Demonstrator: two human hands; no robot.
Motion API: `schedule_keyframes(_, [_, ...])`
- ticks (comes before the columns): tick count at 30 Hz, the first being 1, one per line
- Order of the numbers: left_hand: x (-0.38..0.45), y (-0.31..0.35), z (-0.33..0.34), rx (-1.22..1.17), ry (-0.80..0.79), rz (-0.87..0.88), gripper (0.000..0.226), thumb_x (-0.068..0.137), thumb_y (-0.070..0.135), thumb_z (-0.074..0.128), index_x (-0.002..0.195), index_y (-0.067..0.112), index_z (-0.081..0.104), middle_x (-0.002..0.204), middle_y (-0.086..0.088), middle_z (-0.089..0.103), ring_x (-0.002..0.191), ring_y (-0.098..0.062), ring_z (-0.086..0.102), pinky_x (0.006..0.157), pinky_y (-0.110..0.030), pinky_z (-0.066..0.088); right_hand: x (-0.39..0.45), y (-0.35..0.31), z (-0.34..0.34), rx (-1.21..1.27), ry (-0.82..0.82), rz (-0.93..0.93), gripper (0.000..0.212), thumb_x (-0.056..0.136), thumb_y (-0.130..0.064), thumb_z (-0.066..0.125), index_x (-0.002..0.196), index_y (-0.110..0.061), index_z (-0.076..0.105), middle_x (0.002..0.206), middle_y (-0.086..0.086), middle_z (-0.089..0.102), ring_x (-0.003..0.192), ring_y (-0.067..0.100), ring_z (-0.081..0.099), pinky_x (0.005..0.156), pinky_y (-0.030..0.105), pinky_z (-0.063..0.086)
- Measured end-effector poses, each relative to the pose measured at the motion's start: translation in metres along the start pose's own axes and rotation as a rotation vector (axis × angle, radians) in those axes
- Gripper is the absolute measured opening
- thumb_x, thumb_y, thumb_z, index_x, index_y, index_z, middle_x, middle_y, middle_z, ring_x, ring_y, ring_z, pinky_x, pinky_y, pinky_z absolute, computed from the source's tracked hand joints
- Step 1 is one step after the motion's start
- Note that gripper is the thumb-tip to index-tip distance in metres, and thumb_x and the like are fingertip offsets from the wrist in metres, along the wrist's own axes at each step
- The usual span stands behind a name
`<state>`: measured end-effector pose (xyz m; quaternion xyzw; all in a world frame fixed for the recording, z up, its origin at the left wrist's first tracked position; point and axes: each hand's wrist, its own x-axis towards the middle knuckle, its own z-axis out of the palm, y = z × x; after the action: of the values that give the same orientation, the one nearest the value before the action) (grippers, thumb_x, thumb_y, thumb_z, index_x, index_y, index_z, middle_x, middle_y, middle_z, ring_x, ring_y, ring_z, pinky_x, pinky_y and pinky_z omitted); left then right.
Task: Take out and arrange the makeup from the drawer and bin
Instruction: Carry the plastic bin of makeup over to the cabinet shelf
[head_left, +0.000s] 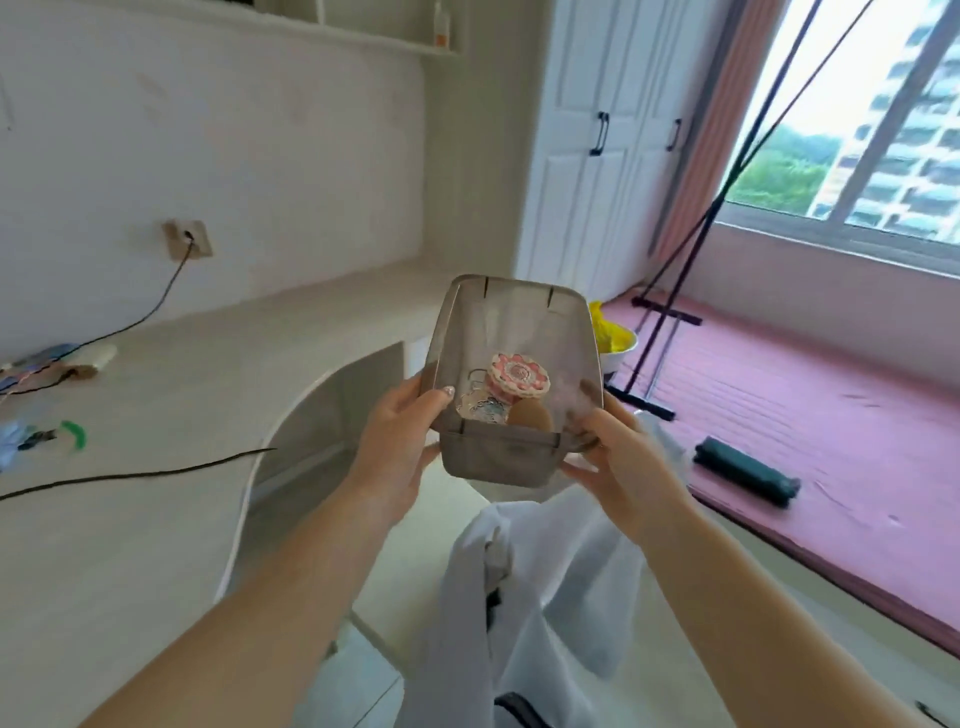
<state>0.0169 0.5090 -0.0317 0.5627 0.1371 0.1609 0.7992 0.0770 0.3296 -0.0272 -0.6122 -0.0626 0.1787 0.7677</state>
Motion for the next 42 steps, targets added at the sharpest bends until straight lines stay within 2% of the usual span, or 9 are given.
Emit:
schedule_keyframes(5, [0.003, -0.019, 0.101, -0.016, -0.137, 0.001, 0.020, 0.092, 0.006, 0.052, 0.099, 0.020, 0.065, 0.052, 0.013, 0.061, 0.050, -0.001, 0.059, 0.051, -0.020, 0.051, -0.023, -0.033, -0.089, 0.069, 0.162, -0.095, 0.036, 0.091, -0.001, 0.045, 0.100, -0.032, 0.061, 0.068, -0.009, 0.067, 0.077, 0.013, 0.054, 0.089, 0.040, 0.049])
schedule_keyframes(9, [0.016, -0.048, 0.185, -0.037, -0.239, -0.017, 0.027, 0.090, 0.006, 0.053, 0.108, 0.022, 0.066, 0.063, 0.012, 0.064, 0.056, -0.003, 0.060, 0.057, -0.024, 0.050, -0.023, -0.054, -0.170, 0.118, 0.251, -0.154, 0.035, 0.090, 0.001, 0.045, 0.101, -0.029, 0.059, 0.065, -0.011, 0.068, 0.074, 0.013, 0.055, 0.083, 0.037, 0.049])
schedule_keyframes(15, [0.035, -0.115, 0.311, -0.045, -0.290, -0.099, 0.030, 0.088, 0.006, 0.053, 0.070, 0.026, 0.068, 0.076, -0.002, 0.049, 0.063, -0.009, 0.049, 0.072, -0.031, 0.047, -0.009, -0.078, -0.307, 0.096, 0.305, -0.125, 0.038, 0.090, 0.002, 0.043, 0.109, -0.027, 0.058, 0.063, -0.013, 0.068, 0.072, 0.014, 0.054, 0.070, 0.029, 0.048])
schedule_keyframes(21, [0.060, -0.183, 0.413, -0.059, -0.285, -0.168, 0.032, 0.091, 0.003, 0.048, 0.089, 0.025, 0.072, 0.065, 0.010, 0.064, 0.060, -0.003, 0.057, 0.071, -0.029, 0.049, 0.028, -0.085, -0.425, 0.050, 0.324, -0.042, 0.039, 0.090, 0.003, 0.043, 0.112, -0.025, 0.057, 0.062, -0.010, 0.069, 0.072, 0.015, 0.056, 0.081, 0.038, 0.050])
schedule_keyframes(25, [0.090, -0.214, 0.452, -0.057, -0.256, -0.208, 0.034, 0.090, 0.001, 0.047, 0.096, 0.024, 0.071, 0.070, 0.009, 0.066, 0.059, -0.003, 0.058, 0.059, -0.020, 0.051, 0.063, -0.082, -0.473, 0.062, 0.313, -0.001, 0.039, 0.090, 0.005, 0.043, 0.096, -0.029, 0.061, 0.068, -0.009, 0.069, 0.070, 0.013, 0.058, 0.089, 0.041, 0.048])
schedule_keyframes(29, [0.143, -0.248, 0.488, -0.067, -0.212, -0.234, 0.042, 0.087, -0.007, 0.042, 0.090, 0.023, 0.071, 0.074, -0.002, 0.058, 0.057, -0.010, 0.053, 0.055, -0.022, 0.048, 0.125, -0.077, -0.522, 0.091, 0.303, 0.056, 0.044, 0.088, 0.005, 0.045, 0.111, -0.029, 0.059, 0.094, 0.003, 0.066, 0.083, 0.018, 0.059, 0.089, 0.042, 0.050])
schedule_keyframes(34, [0.221, -0.278, 0.516, -0.140, -0.124, -0.279, 0.048, 0.082, -0.013, 0.038, 0.094, 0.018, 0.072, 0.080, -0.005, 0.066, 0.072, -0.019, 0.057, 0.075, -0.039, 0.044, 0.219, -0.075, -0.561, 0.043, 0.267, 0.108, 0.046, 0.087, 0.006, 0.046, 0.117, -0.028, 0.056, 0.091, 0.006, 0.067, 0.082, 0.016, 0.062, 0.088, 0.040, 0.049])
schedule_keyframes(38, [0.293, -0.292, 0.528, -0.144, 0.098, -0.296, 0.030, 0.088, -0.004, 0.049, 0.103, 0.014, 0.067, 0.081, -0.005, 0.068, 0.071, -0.020, 0.061, 0.075, -0.037, 0.048, 0.305, -0.077, -0.567, 0.073, 0.201, 0.180, 0.049, 0.085, 0.007, 0.044, 0.118, -0.027, 0.057, 0.096, 0.009, 0.063, 0.090, 0.024, 0.051, 0.090, 0.042, 0.047])
schedule_keyframes(42, [0.354, -0.290, 0.529, -0.113, 0.208, -0.266, 0.027, 0.089, 0.000, 0.053, 0.110, 0.013, 0.064, 0.097, -0.009, 0.068, 0.082, -0.022, 0.062, 0.084, -0.040, 0.048, 0.381, -0.088, -0.563, 0.035, 0.088, 0.192, 0.049, 0.087, 0.008, 0.043, 0.118, -0.029, 0.056, 0.108, 0.000, 0.068, 0.087, 0.013, 0.064, 0.089, 0.038, 0.052])
